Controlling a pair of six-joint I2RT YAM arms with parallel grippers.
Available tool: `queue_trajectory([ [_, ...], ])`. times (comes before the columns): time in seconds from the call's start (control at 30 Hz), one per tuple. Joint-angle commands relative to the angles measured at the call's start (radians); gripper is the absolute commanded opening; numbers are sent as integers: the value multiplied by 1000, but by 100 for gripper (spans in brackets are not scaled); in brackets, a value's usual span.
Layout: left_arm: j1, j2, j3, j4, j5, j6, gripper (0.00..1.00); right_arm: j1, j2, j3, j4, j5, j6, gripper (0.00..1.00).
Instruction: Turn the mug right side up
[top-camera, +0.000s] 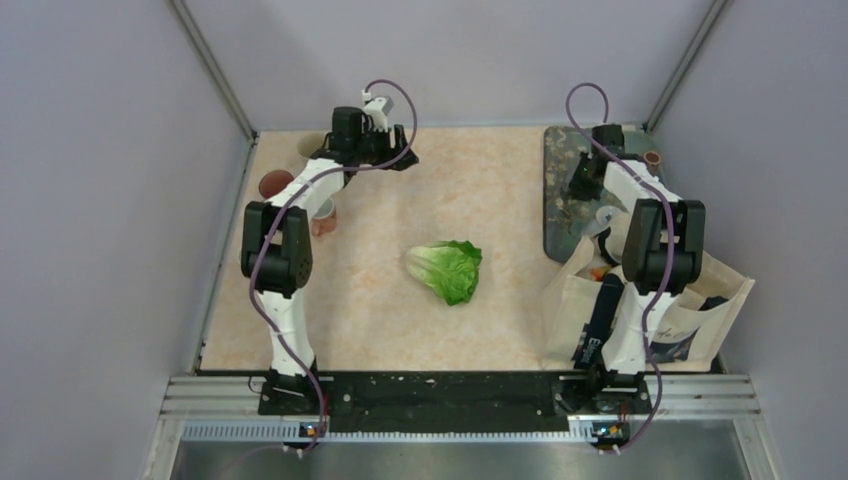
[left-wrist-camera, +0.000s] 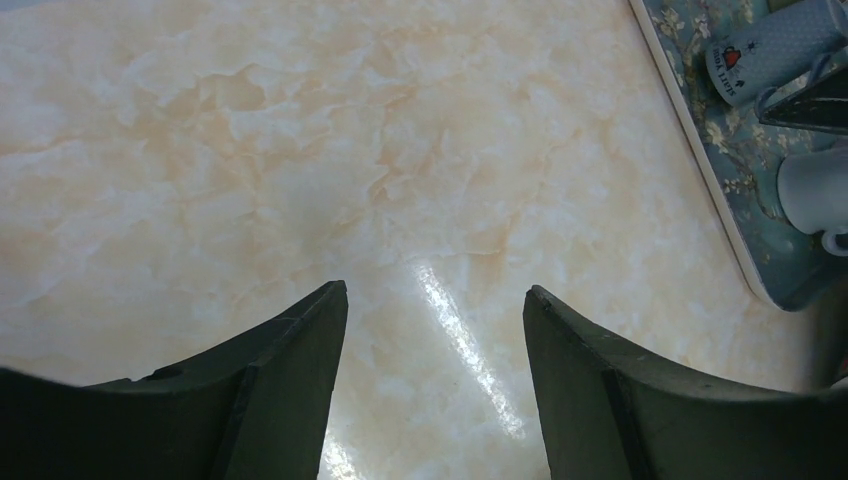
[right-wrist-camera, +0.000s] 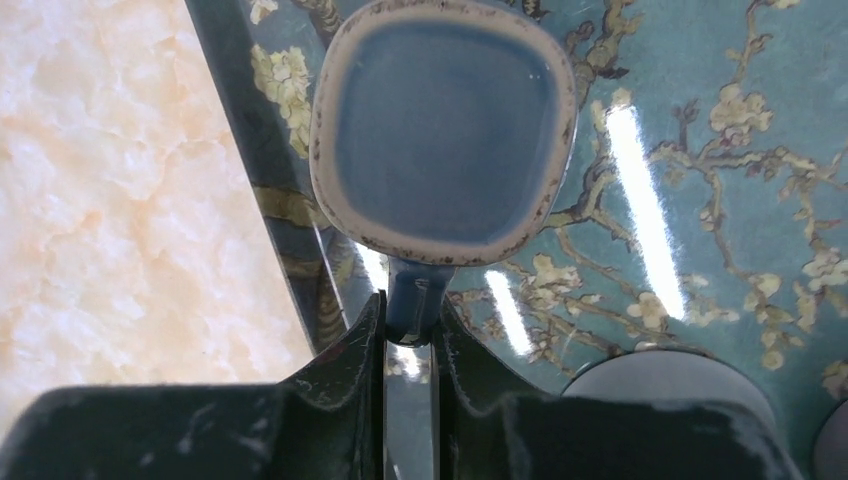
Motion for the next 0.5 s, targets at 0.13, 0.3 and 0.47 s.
queue_trajectory([
  [0.13, 0, -47, 2, -13, 6, 9, 70, -4, -1, -43, 47, 77, -47, 23],
  [0.3, 5, -60, -8, -24, 4, 21, 70, -3, 22, -26, 54, 99, -48, 39],
  [0.47, 12, -62, -12, -23, 4, 23, 70, -1, 13, -16, 62, 168, -49, 48],
])
